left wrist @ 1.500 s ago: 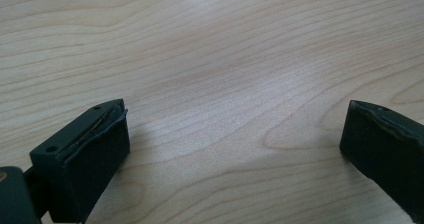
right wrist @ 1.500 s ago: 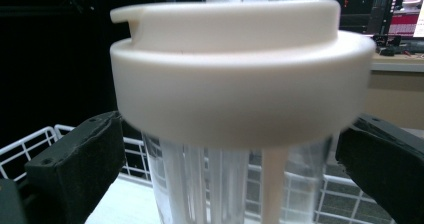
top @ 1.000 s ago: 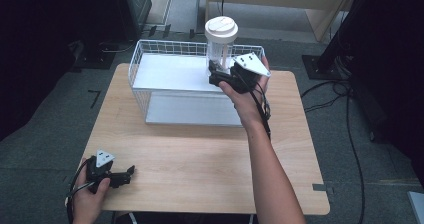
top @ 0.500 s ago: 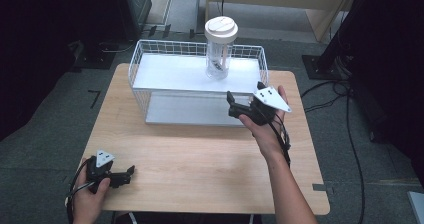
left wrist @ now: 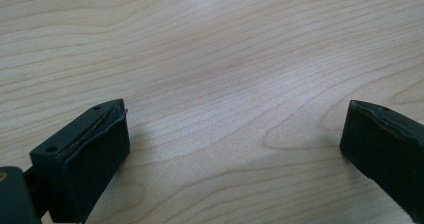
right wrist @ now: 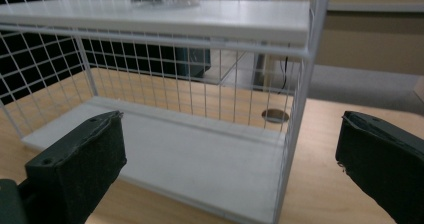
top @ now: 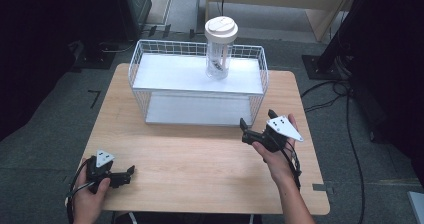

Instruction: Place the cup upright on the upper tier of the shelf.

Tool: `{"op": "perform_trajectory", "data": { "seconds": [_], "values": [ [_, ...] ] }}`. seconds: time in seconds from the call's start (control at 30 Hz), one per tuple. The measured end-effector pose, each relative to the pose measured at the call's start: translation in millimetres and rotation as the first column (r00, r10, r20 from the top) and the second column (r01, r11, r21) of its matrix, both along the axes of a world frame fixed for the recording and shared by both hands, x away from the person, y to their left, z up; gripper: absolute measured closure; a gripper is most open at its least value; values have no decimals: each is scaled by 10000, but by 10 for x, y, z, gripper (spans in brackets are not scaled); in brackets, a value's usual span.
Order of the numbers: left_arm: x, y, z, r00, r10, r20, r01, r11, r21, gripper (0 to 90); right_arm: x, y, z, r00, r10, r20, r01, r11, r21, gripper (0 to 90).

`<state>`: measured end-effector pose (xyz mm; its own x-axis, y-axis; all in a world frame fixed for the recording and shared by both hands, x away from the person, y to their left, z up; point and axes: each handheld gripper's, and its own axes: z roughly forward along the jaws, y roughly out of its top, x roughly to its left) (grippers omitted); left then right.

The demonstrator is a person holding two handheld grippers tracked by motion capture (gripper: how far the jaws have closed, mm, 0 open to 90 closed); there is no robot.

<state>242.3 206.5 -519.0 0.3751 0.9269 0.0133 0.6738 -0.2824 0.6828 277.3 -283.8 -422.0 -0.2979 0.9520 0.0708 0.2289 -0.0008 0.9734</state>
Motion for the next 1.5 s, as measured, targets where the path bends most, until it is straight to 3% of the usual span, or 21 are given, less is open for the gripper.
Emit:
{"op": "perform_trajectory", "data": {
  "seconds": [0.17,0.67,1.0,1.17,1.43,1.5],
  "values": [
    [0,0,0,10000,-2,0,2,10000,2,0,-119,-90,-226,9988,-86,-480,95,9998,186,0],
    [0,1,0,10000,-12,-5,12,10000,12,0,-421,-428,-725,9860,-570,-1567,576,9983,-12,0],
    [0,1,0,10000,-11,-4,11,10000,11,0,-569,-763,-889,9730,-1311,-1901,1243,9911,-476,0],
    [0,1,1,10000,-10,-7,10,10000,13,0,-647,-941,-921,9643,-1668,-2057,1601,9859,-486,0],
    [0,1,0,10000,-10,-4,10,10000,16,0,-730,-1188,-974,9496,-1920,-2479,1811,9812,-662,0],
    [0,0,0,10000,-11,-2,11,10000,12,0,-734,-1240,-977,9416,-1969,-2732,1826,9802,-770,0]
  ]
}}
